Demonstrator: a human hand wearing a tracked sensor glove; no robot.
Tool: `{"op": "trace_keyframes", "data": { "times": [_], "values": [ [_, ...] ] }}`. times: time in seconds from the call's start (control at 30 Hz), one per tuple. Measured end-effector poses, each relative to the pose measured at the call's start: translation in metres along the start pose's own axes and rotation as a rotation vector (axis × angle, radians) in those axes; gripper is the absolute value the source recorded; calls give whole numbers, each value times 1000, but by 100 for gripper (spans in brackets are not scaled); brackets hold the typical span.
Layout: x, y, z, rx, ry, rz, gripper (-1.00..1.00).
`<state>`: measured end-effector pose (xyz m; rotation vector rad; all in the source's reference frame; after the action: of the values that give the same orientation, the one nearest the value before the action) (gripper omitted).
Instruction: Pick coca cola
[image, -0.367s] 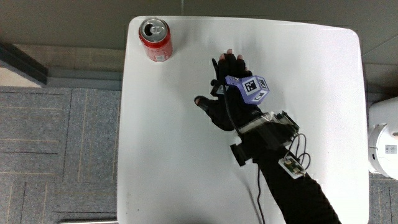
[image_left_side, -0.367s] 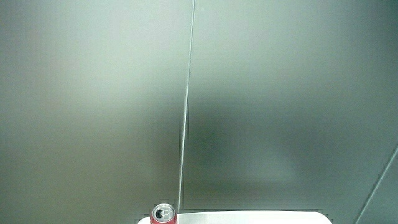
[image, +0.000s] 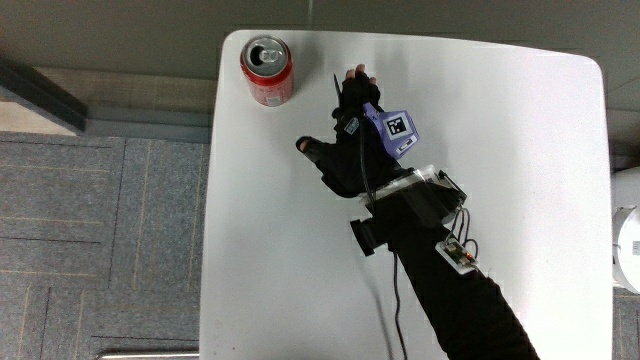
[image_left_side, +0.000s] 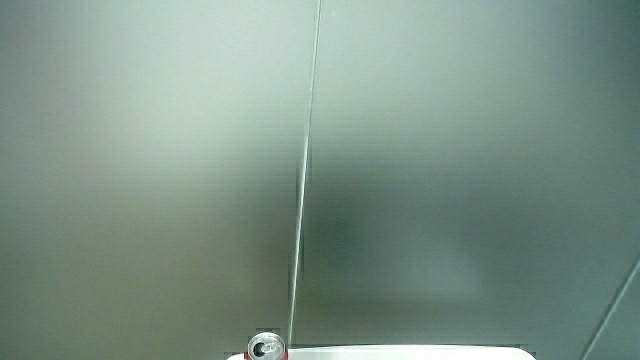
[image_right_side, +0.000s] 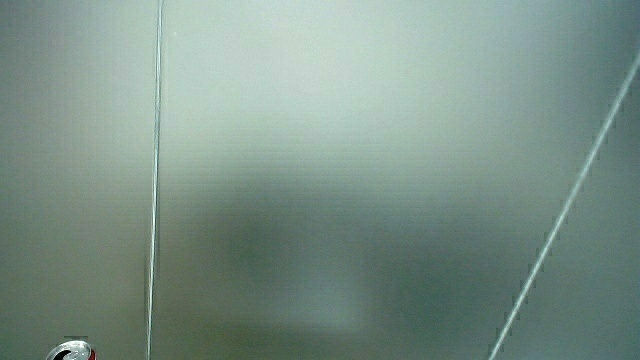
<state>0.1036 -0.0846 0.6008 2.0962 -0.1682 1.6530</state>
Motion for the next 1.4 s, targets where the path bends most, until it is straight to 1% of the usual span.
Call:
{"op": "trace_keyframes", "data": {
  "times": [0.03,0.07,0.17,0.2,0.23,0.27,0.3,0.33,0.37,0.4,0.43,0.47,0.5,0.53,0.57,0.6,0.63,0.7,0.73,0.77,0.8,0.83,0.87,0.9,0.97,1.03,1.07,1.1,1.13,1.17,1.2,1.23,1.27,1.3,1.33,1.37,1.4],
  "values": [
    [-1,2,-1,-3,6,6,0],
    [-3,4,-2,-1,-26,-19,0],
    [-13,11,-4,-5,23,18,0],
    [-16,13,-5,-7,60,50,0],
    [-22,14,-6,-8,85,65,0],
    [-19,17,-6,-6,72,75,0],
    [-20,19,-6,-13,49,85,0],
    [-25,18,-6,-19,61,76,0],
    [-25,19,-6,-18,51,86,0],
    [-21,22,-5,-18,68,88,0],
    [-23,22,-4,-9,74,80,0],
    [-23,23,-3,-4,80,119,0],
    [-24,23,-2,-5,67,107,0],
    [-27,22,-2,-13,80,107,0],
    [-26,22,-2,3,87,129,0],
    [-23,23,-3,12,92,116,0],
    [-23,23,-4,19,102,120,0],
    [-19,22,-5,39,97,125,0],
    [-21,19,-6,54,94,116,5],
    [-22,17,-7,53,104,122,11],
    [-22,16,-7,60,112,96,16],
    [-19,15,-6,71,123,97,21],
    [-16,16,-5,83,121,121,26],
    [-17,13,-3,93,120,96,32],
    [-16,11,-2,115,112,112,42],
    [-10,13,-3,124,134,116,53],
    [-14,11,-3,134,162,116,58],
    [-9,12,-3,140,150,104,63],
    [-12,11,-3,134,167,116,68],
    [-13,10,-3,134,162,118,74],
    [-11,10,-2,145,181,133,79],
    [-7,10,0,149,179,124,84],
    [-8,9,2,158,197,135,89],
    [-8,9,4,164,174,124,95],
    [-7,8,5,163,182,145,100],
    [-10,7,6,159,192,139,100],
    [-7,8,8,162,163,140,100]
  ]
}}
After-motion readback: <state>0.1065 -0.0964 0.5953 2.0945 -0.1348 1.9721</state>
